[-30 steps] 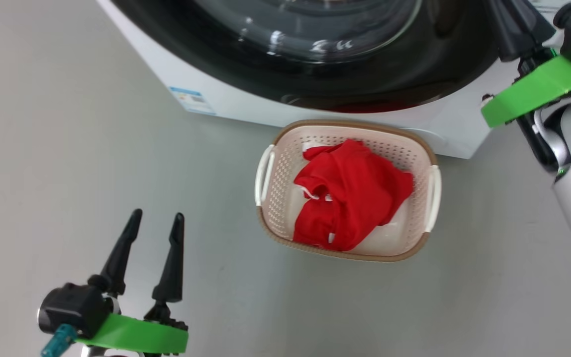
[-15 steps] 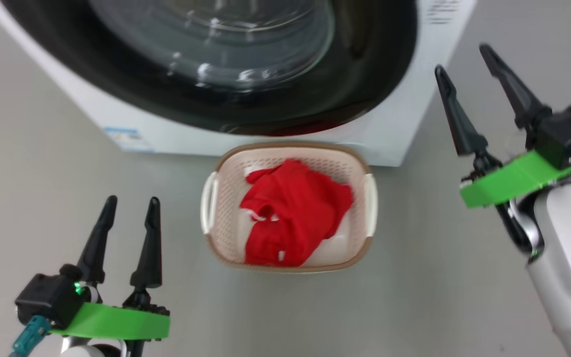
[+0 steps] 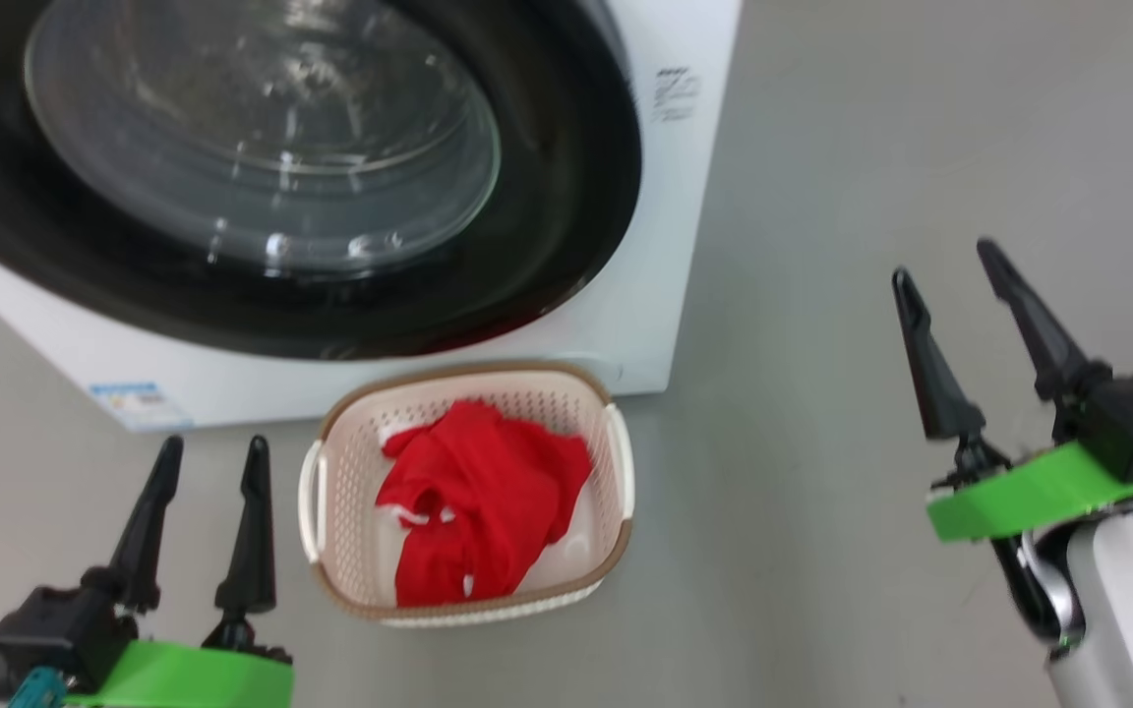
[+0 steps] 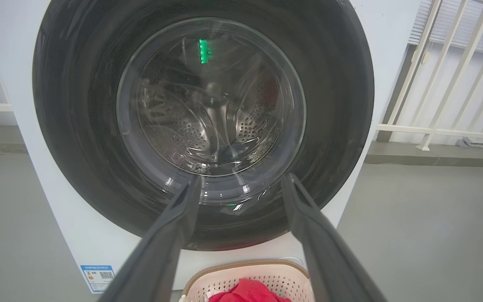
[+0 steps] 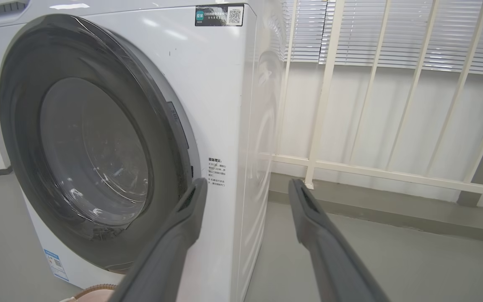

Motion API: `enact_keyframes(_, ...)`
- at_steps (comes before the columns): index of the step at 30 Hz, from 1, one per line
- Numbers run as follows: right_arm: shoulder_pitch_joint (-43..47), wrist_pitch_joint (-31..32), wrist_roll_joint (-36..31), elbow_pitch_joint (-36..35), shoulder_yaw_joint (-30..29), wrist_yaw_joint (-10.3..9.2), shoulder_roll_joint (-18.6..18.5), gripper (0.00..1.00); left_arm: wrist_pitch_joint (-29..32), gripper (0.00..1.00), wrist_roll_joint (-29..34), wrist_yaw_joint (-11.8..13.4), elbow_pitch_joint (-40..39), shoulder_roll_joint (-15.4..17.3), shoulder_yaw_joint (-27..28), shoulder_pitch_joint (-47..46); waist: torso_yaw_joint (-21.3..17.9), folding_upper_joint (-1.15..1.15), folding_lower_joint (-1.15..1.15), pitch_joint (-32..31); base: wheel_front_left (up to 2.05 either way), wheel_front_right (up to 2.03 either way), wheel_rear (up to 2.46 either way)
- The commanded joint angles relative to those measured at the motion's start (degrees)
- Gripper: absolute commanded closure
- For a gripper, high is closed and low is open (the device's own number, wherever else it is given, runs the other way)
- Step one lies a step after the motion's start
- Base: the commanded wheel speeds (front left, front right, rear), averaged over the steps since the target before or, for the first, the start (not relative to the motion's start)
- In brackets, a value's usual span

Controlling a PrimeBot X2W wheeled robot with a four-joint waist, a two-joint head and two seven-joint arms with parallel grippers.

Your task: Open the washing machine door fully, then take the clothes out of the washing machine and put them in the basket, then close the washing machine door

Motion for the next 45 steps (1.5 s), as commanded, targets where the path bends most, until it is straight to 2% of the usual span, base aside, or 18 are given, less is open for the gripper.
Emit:
enact_keyframes(1, 0.99, -0.31, 0.37, -1.83, 0.40, -0.08, 0.02, 0.00, -0.69, 0.00, 0.49, -0.31, -1.17, 1.18, 2.37, 0.41, -3.32, 0.00, 0.00, -3.70, 0.00, 0.00, 0.00)
enact_keyframes(8, 8.59, -0.31, 1.23, -3.15, -0.67, -0.08, -0.15, 0.00, -0.69, 0.00, 1.13, -0.31, -0.57, 1.13, 3.08, 4.09, -4.52, 0.00, 0.00, -8.28, 0.00, 0.00, 0.00)
enact_keyframes(21, 17.19, -0.31, 0.79, -7.12, -3.55, -0.08, 1.38, 0.00, -0.69, 0.00, 2.17, -0.31, -0.52, 0.73, 4.55, 8.16, -4.67, 0.00, 0.00, -10.48, 0.00, 0.00, 0.00)
enact_keyframes(37, 19.86, -0.31, 0.61, -7.32, -4.25, -0.08, 1.29, 0.00, -0.69, 0.00, 2.89, -0.31, -0.32, -0.10, 5.32, 9.60, -4.53, 0.00, 0.00, -11.26, 0.00, 0.00, 0.00)
enact_keyframes(38, 20.08, 0.04, 0.50, -5.90, -5.07, -0.01, 2.33, 1.00, 0.01, 1.00, 2.55, 0.00, 1.10, -0.43, 3.25, 10.78, -4.58, 0.00, 0.00, -11.25, 0.00, 0.00, 0.00)
enact_keyframes(45, 20.19, 0.52, 2.34, -2.67, -4.78, 0.00, 3.69, 1.00, 1.03, 1.00, 0.69, 0.09, 4.39, -1.32, 2.92, 10.52, -4.51, 0.00, 0.01, -11.24, 0.00, 0.00, 0.00)
